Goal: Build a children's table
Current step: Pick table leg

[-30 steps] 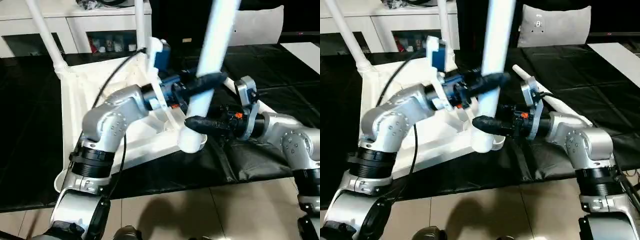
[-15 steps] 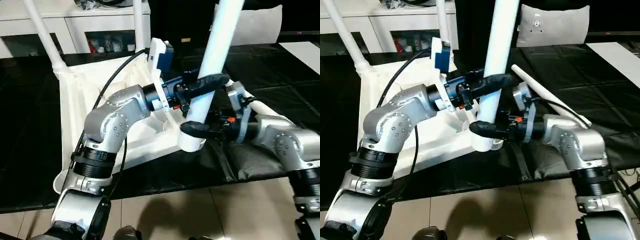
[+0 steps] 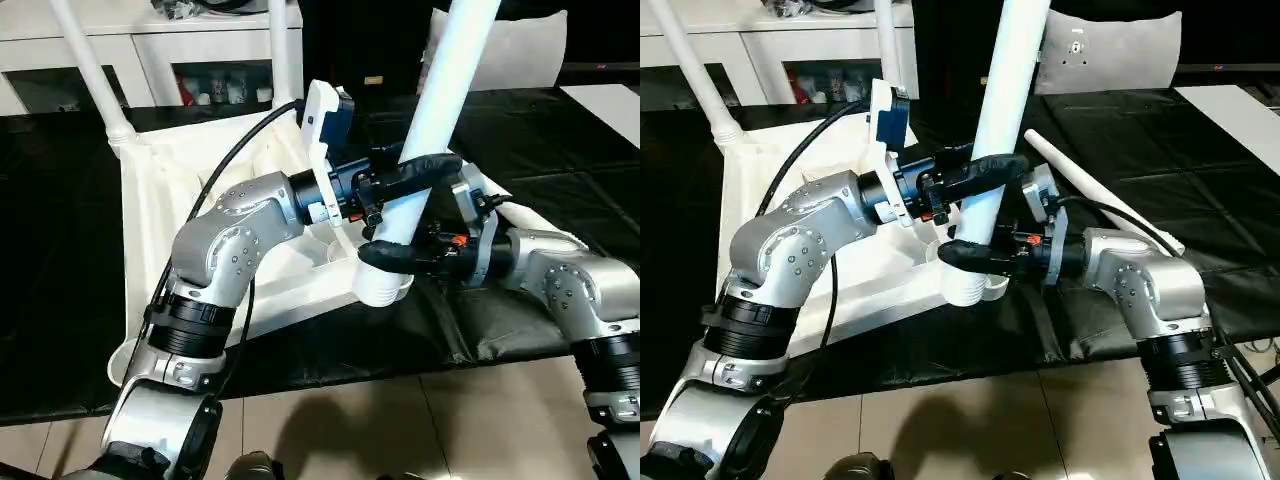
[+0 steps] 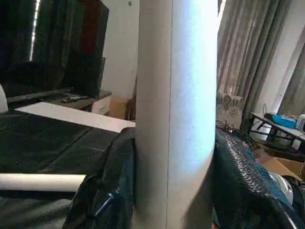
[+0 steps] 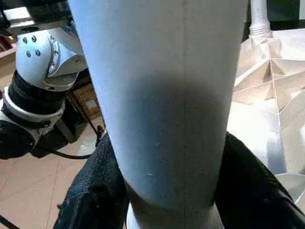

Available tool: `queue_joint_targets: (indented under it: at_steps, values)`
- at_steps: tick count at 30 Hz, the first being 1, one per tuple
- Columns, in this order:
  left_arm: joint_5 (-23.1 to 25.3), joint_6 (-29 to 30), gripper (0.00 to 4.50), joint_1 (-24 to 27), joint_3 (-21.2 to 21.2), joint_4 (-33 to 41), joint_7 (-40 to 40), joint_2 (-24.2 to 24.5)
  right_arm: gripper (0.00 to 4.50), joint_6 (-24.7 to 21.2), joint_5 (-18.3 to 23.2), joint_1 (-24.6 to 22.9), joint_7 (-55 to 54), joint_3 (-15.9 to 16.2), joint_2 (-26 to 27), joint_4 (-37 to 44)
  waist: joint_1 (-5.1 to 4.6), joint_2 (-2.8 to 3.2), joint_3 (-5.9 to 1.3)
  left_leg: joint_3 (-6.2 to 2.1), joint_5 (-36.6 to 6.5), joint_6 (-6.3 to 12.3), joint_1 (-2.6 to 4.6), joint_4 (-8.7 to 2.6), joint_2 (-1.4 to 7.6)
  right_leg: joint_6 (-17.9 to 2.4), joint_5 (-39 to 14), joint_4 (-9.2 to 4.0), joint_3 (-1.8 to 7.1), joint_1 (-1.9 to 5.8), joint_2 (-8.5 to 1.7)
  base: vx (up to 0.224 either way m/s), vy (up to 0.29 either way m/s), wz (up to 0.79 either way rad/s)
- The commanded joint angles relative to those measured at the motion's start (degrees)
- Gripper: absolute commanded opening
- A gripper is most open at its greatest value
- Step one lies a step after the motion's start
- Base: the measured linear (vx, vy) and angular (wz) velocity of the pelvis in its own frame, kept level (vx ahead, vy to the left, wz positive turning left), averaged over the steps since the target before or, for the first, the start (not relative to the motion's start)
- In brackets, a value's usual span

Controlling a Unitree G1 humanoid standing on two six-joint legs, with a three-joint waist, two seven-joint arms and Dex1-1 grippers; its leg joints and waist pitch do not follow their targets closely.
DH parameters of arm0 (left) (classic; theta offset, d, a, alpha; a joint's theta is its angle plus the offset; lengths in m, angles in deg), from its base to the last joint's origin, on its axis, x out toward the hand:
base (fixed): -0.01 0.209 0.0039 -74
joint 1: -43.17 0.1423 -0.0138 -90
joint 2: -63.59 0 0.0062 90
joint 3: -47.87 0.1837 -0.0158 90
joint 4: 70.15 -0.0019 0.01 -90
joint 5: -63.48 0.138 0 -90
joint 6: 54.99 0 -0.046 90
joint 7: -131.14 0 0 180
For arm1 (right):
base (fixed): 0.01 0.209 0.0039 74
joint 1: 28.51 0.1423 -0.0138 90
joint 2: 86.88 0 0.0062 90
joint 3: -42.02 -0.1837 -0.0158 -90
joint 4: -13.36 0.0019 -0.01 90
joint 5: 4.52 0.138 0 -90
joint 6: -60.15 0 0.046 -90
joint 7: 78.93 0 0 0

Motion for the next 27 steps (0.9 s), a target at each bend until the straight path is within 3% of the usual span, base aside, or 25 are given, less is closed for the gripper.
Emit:
queue_joint_targets:
  at_steps: [1,6,7,14,20,27]
  values:
    - [0.85,-0.72,1.82,0.28,0.92,0.42,0.4,0.16,1.99,-0.21,-0.4,0.99,0.23,-0.2,-0.05,0.02,0.01,-1.22,-5.24,-0.58,-6.07,3.19,0.54,-3.32,2.17,-9.46,-15.2,-4.22,2.72,3.62,-3.45,0.0,0.0,0.0]
    - [1.04,-0.77,1.81,0.3,0.81,0.32,-0.06,0.0,1.97,0.71,-1.37,1.19,-1.34,0.03,0.47,-0.82,-0.02,-1.13,-5.26,-0.58,-6.1,3.21,0.58,-3.31,2.21,-9.89,-14.45,-4.16,2.73,3.56,-3.44,0.0,0.0,0.0]
    - [1.07,-0.79,1.81,0.28,0.8,0.28,-0.09,0.01,2.53,0.14,-1.12,1.42,-1.68,-0.2,0.68,-1.28,-0.05,-1.17,-5.24,-0.58,-6.27,3.18,0.58,-3.32,2.18,-9.8,-14.82,-4.2,2.71,3.58,-3.43,0.0,0.0,0.0]
    - [1.23,-0.85,1.8,0.23,0.81,0.23,-0.02,0.14,2.99,-0.49,-0.65,1.62,-1.44,-0.47,0.56,-0.96,0.02,-1.09,-5.31,-0.59,-6.03,3.12,0.6,-3.3,2.2,-9.82,-14.44,-4.12,2.72,3.63,-3.44,0.0,0.0,0.0]
    - [1.25,-0.74,1.8,0.37,0.8,0.42,0.25,0.22,2.99,-0.31,-0.68,1.04,-0.79,-0.01,0.59,-0.6,0.02,-1.12,-5.29,-0.57,-5.97,3.25,0.57,-3.28,2.18,-10.05,-14.14,-4.09,2.73,3.64,-3.43,0.0,0.0,0.0]
    - [1.52,-0.67,1.8,0.34,1.26,0.39,0.83,0.56,2.27,-0.07,-0.45,1.23,-0.72,-0.26,0.7,-0.88,0.0,-1.09,-5.23,-0.58,-6.3,3.13,0.6,-3.3,2.18,-9.81,-14.72,-4.18,2.7,3.62,-3.43,0.0,0.0,0.0]
